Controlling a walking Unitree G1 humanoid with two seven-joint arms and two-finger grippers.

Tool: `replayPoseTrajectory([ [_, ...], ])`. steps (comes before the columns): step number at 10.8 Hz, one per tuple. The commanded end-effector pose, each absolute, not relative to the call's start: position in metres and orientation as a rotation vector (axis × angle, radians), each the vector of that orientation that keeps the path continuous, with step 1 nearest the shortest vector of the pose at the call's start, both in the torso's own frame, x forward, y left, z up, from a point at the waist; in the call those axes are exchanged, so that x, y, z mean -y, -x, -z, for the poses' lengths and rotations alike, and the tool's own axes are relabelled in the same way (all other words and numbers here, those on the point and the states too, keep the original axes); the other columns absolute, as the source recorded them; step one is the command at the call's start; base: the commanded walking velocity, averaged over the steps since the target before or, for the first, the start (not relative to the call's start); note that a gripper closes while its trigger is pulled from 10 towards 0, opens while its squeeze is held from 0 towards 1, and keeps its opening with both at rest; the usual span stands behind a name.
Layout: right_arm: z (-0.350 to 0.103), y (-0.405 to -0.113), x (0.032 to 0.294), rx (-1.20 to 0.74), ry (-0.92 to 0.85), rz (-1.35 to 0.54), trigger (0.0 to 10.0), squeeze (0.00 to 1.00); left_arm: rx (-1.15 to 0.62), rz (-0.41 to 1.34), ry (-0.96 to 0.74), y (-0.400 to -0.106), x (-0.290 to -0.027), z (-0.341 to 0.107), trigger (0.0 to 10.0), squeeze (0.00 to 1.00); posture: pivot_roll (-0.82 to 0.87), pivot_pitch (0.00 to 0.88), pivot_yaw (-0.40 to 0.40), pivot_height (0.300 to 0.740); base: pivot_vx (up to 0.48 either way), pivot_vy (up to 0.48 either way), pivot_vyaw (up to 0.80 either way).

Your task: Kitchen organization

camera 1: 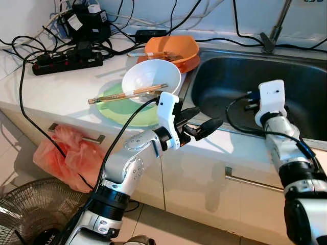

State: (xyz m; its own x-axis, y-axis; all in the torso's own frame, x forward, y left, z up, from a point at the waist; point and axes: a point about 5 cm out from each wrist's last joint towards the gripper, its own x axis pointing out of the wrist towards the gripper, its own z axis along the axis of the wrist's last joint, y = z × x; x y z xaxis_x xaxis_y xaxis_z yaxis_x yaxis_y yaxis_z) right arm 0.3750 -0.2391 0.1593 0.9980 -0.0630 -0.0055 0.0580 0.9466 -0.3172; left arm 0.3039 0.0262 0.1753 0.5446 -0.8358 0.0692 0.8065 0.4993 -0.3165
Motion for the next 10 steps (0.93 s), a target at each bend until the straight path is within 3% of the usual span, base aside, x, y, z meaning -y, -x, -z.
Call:
replayPoseTrajectory([
  [1,-0.169,-0.378,0.243,0.001,0.301,0.073,10.0,1.00,-0.072,0.980,0.305,-0.303,-0.029,-0.178,10.0,1.00,0.14,0.031,0.085,0.740,0.000,0.000,0.00],
  [4,-0.196,-0.376,0.242,0.166,0.207,0.095,10.0,1.00,0.109,0.767,0.121,-0.318,-0.054,-0.202,10.0,1.00,0.15,0.035,0.089,0.740,0.000,0.000,0.00],
  [6,-0.207,-0.372,0.220,0.229,-0.040,-0.068,10.0,1.00,0.195,0.666,0.046,-0.324,-0.075,-0.212,10.0,1.00,0.15,0.036,0.088,0.740,0.000,0.000,0.00],
  [8,-0.212,-0.362,0.202,0.268,-0.039,-0.210,10.0,1.00,0.238,0.582,0.020,-0.325,-0.082,-0.215,10.0,1.00,0.16,0.037,0.084,0.740,0.000,0.000,0.00],
  [10,-0.210,-0.352,0.191,0.263,-0.034,-0.296,10.0,1.00,0.324,0.442,-0.047,-0.323,-0.109,-0.227,10.0,1.00,0.16,0.038,0.082,0.740,0.000,0.000,0.00],
])
